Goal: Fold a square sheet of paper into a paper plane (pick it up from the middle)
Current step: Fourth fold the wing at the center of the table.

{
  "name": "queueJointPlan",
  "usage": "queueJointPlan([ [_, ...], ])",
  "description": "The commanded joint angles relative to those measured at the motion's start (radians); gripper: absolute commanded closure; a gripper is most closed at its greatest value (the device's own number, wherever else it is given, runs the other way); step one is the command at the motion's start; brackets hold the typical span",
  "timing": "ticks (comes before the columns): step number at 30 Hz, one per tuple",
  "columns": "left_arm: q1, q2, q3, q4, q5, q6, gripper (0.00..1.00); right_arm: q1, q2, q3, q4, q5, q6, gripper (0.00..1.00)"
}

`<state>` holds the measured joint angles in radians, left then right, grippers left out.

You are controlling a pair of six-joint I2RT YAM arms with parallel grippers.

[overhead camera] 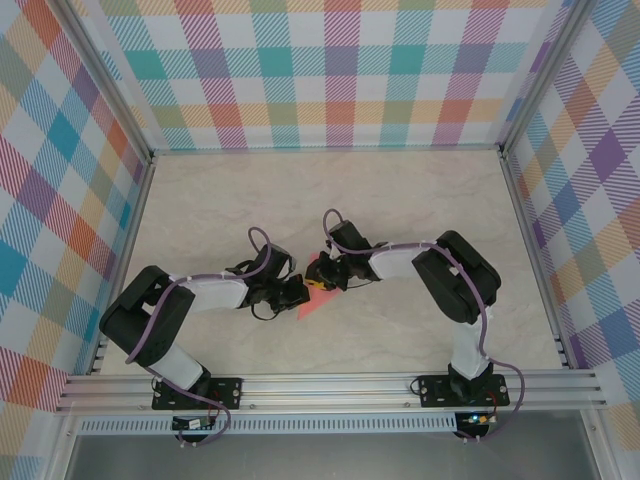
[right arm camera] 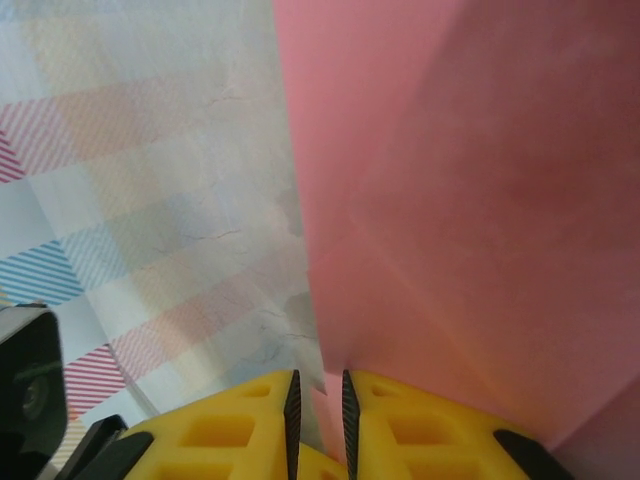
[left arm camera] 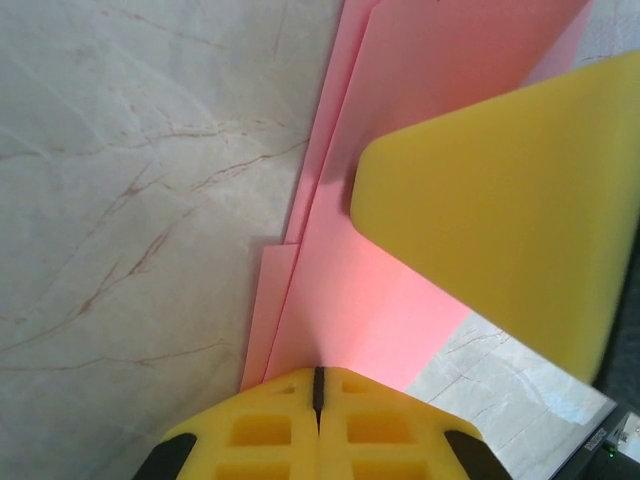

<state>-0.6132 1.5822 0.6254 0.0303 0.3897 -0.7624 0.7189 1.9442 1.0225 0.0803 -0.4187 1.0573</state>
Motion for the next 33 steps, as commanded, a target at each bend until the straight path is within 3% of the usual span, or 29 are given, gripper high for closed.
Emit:
queueJointPlan([
  [1, -0.005, 0.061, -0.057, -0.166, -0.14, 0.038, 1.0, -0.028, -0.03, 0.022, -0.116, 0.053, -0.067, 0.81],
  [8, -0.005, 0.059, -0.044, -0.168, -0.131, 0.044, 1.0, -0.021, -0.069, 0.002, -0.018, -0.024, -0.083, 0.92],
  [20, -0.005, 0.043, -0.052, -0.183, -0.143, 0.046, 1.0, -0.008, 0.022, -0.018, -0.034, 0.053, -0.076, 0.92],
  [33, -0.005, 0.041, -0.085, -0.183, -0.157, 0.049, 1.0, -0.124, 0.029, -0.023, -0.036, 0.09, -0.129, 0.88],
])
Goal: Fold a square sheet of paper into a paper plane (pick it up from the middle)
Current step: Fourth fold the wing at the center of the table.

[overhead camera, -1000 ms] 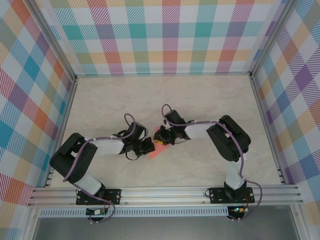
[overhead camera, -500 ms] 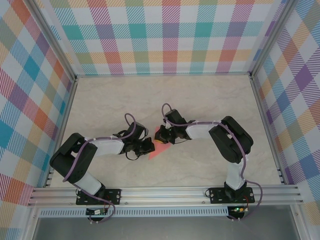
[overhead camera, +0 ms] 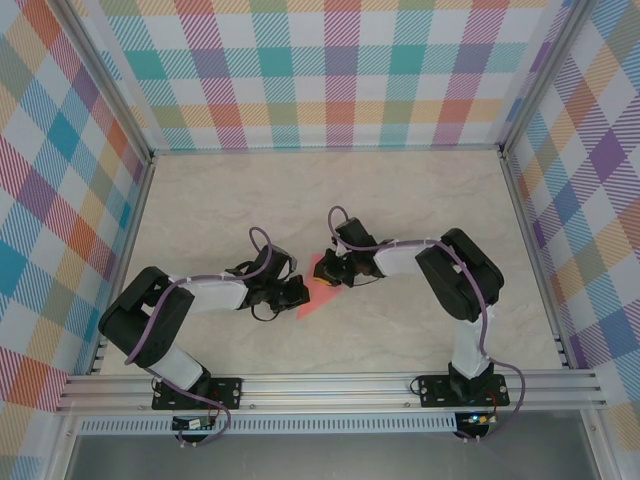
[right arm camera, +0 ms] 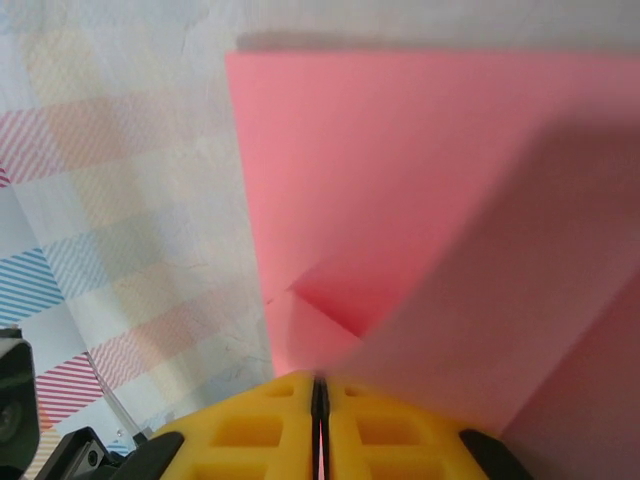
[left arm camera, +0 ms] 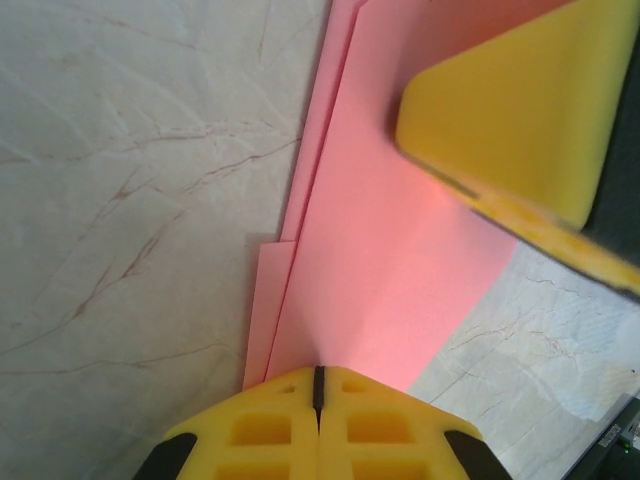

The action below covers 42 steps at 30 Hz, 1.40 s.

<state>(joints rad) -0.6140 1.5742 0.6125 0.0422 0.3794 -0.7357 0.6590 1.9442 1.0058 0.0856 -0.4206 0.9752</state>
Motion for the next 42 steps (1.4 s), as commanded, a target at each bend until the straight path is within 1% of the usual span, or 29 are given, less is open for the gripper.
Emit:
queueJointPlan([
  [1, -0.004, 0.049, -0.073, -0.196, -0.147, 0.024, 1.0, -0.079, 0.029, -0.004, -0.042, 0.09, -0.055, 0.88],
  [12, -0.004, 0.05, -0.076, -0.199, -0.147, 0.03, 1.0, -0.206, 0.07, 0.059, -0.067, 0.055, -0.104, 0.87],
  [21, -0.004, 0.049, -0.084, -0.196, -0.149, 0.032, 1.0, -0.253, 0.088, 0.124, -0.13, 0.058, -0.129, 0.87],
  [23, -0.004, 0.047, -0.084, -0.194, -0.149, 0.03, 1.0, -0.255, 0.084, 0.136, -0.139, 0.051, -0.134, 0.87],
  [29, -0.004, 0.049, -0.083, -0.196, -0.143, 0.035, 1.0, -0.259, 0.053, 0.168, -0.192, 0.08, -0.16, 0.85],
  [32, -0.003, 0.046, -0.083, -0.197, -0.143, 0.038, 1.0, -0.26, 0.026, 0.18, -0.203, 0.059, -0.171, 0.85],
  [36, -0.004, 0.041, -0.088, -0.196, -0.145, 0.034, 1.0, -0.251, -0.05, 0.146, -0.158, 0.003, -0.152, 0.84],
  [38, -0.004, 0.038, -0.089, -0.196, -0.145, 0.032, 1.0, -0.23, -0.088, 0.13, -0.147, -0.009, -0.149, 0.84],
  [42, -0.004, 0.035, -0.084, -0.201, -0.147, 0.032, 1.0, -0.144, -0.124, 0.11, -0.138, -0.023, -0.155, 0.85],
])
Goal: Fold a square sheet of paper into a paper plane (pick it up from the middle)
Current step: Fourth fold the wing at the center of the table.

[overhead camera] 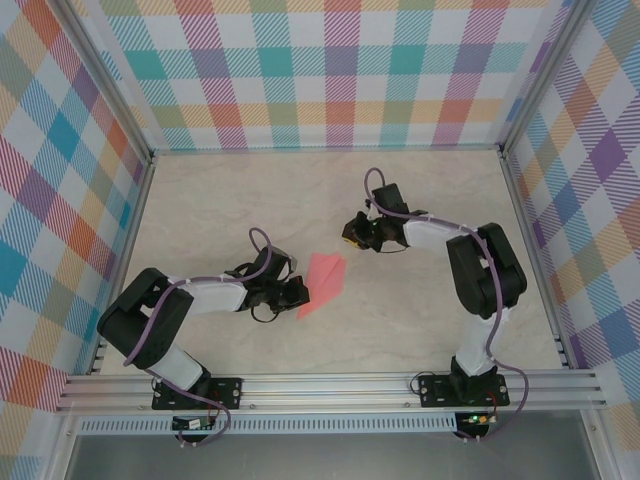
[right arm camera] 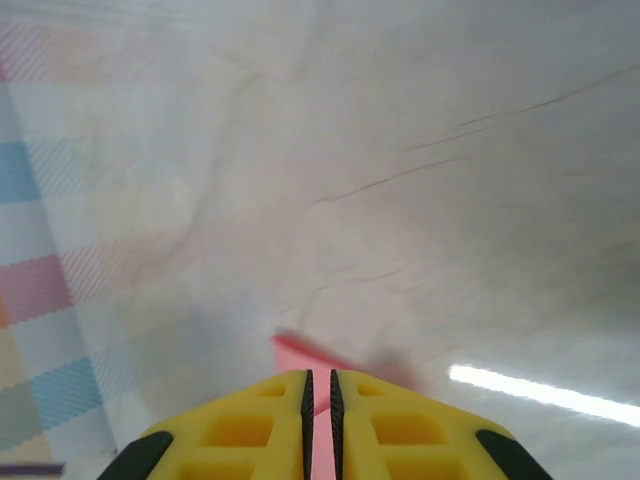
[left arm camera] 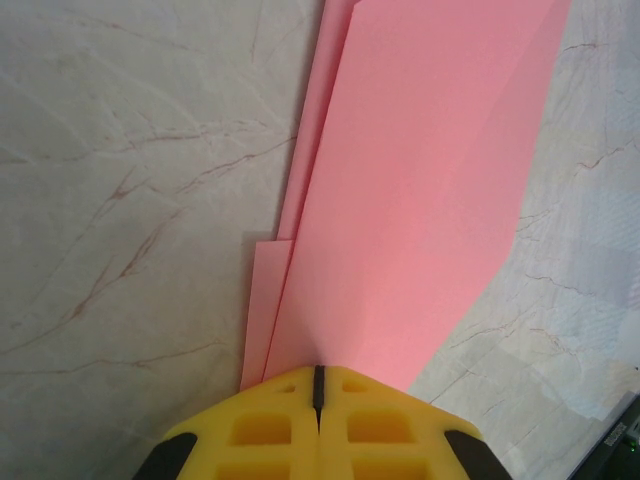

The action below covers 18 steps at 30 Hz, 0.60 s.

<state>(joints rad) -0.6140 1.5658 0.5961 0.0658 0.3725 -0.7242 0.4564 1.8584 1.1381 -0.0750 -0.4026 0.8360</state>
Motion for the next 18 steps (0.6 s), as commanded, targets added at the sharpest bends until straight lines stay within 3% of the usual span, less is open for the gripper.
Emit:
queueJointPlan([
  [1, -0.004, 0.042, -0.065, -0.227, -0.142, 0.02, 1.0, 0.084, -0.039, -0.031, 0.03, -0.036, -0.012, 0.85],
  [8, -0.004, 0.034, -0.061, -0.23, -0.143, 0.02, 1.0, 0.201, 0.016, -0.046, 0.066, -0.012, 0.015, 0.86],
  [18, -0.004, 0.054, -0.058, -0.224, -0.136, 0.023, 1.0, 0.224, 0.094, -0.069, 0.108, -0.01, 0.034, 0.85],
])
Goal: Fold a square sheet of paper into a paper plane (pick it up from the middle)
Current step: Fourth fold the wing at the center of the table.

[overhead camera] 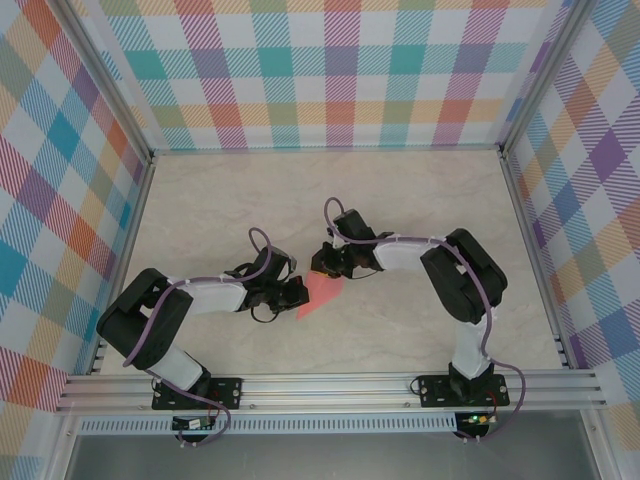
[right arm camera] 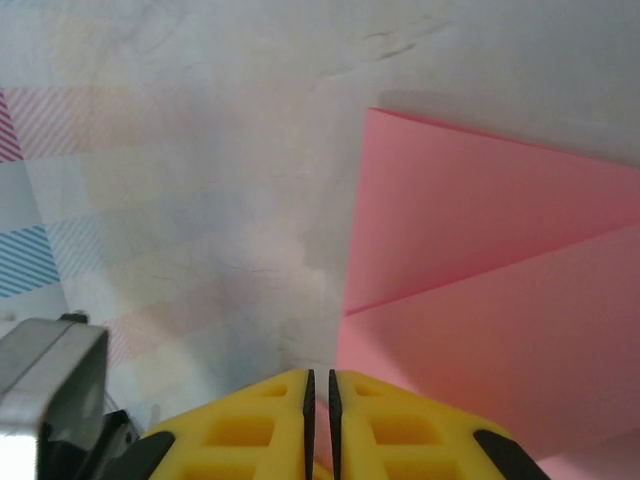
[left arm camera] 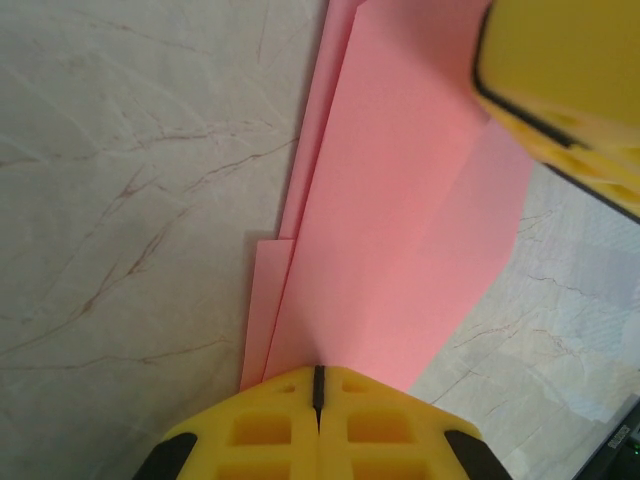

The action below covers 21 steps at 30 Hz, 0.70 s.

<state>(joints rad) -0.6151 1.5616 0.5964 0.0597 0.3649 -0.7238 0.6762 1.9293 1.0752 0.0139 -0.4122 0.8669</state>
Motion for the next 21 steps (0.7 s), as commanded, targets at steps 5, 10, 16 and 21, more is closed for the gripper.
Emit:
queueJointPlan([
  [5, -0.003, 0.053, -0.06, -0.221, -0.129, 0.025, 1.0, 0.002, 0.04, -0.008, -0.036, 0.066, -0.025, 0.85],
  [10, -0.002, 0.055, -0.066, -0.219, -0.129, 0.024, 1.0, -0.026, 0.04, -0.033, -0.038, 0.105, -0.017, 0.85],
  [16, -0.003, 0.055, -0.065, -0.221, -0.125, 0.028, 1.0, -0.077, 0.04, -0.036, -0.042, 0.115, -0.033, 0.85],
  [21, -0.003, 0.051, -0.066, -0.225, -0.124, 0.029, 1.0, -0.136, 0.05, -0.043, -0.024, 0.108, -0.044, 0.85],
])
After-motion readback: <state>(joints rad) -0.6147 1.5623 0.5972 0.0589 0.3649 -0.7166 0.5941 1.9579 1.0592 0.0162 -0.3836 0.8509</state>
